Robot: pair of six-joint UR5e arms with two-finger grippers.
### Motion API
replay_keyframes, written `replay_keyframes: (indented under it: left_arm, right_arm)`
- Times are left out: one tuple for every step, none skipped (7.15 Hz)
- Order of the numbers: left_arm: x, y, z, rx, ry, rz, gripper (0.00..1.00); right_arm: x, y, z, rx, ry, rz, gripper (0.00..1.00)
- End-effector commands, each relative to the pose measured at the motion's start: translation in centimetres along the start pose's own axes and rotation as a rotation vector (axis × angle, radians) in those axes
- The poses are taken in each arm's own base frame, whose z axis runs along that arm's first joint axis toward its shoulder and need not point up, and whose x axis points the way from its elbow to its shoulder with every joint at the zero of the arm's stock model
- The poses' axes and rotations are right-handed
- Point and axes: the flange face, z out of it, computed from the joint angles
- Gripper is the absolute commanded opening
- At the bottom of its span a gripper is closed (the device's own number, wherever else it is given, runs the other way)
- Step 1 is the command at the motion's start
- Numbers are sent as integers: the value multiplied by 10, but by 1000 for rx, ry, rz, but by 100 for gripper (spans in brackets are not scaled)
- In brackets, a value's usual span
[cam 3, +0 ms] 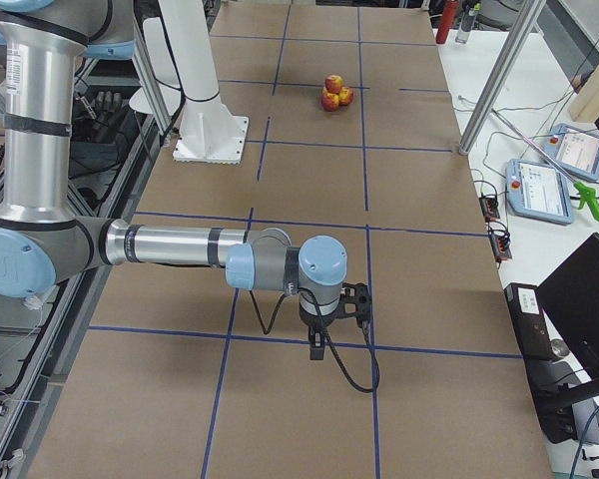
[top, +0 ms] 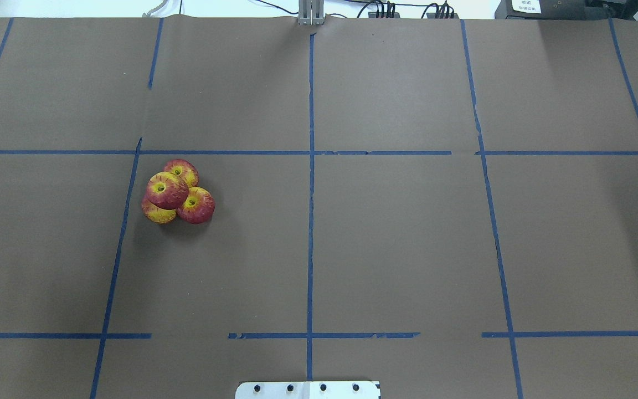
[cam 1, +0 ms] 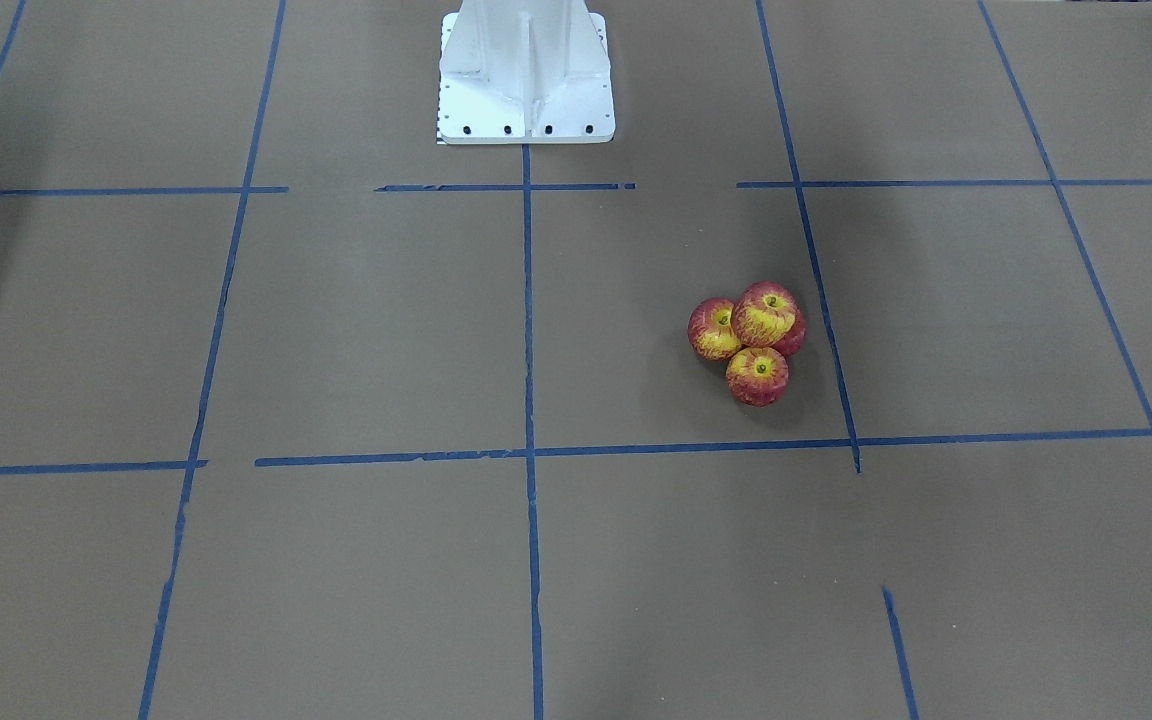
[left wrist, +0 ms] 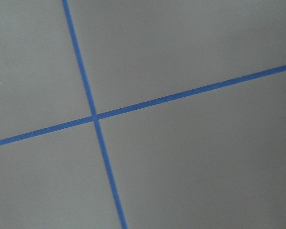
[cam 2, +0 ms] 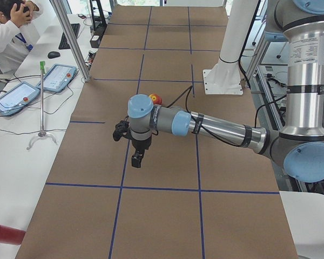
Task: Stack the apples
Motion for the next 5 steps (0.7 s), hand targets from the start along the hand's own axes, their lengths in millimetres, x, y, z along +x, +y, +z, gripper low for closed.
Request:
replay_keyframes:
  left_arm:
    - [-20, 29, 6, -42, 9, -36, 100]
    - [-24, 30, 12, -53, 12, -42, 100]
    - [-31, 24, 20, -65, 14, -53, 100]
    - [-28, 22, 11, -54, 12, -50, 100]
    - [-31, 21, 15, -60, 13, -56, 100]
  right_arm:
    - [0, 0, 0, 0, 0, 1, 100]
    - [0, 0, 0, 0, 0, 0, 100]
    - [0, 0, 0, 0, -2, 0, 100]
    - [0, 0, 0, 0, 0, 0, 100]
    - [0, 0, 0, 0, 0, 1, 100]
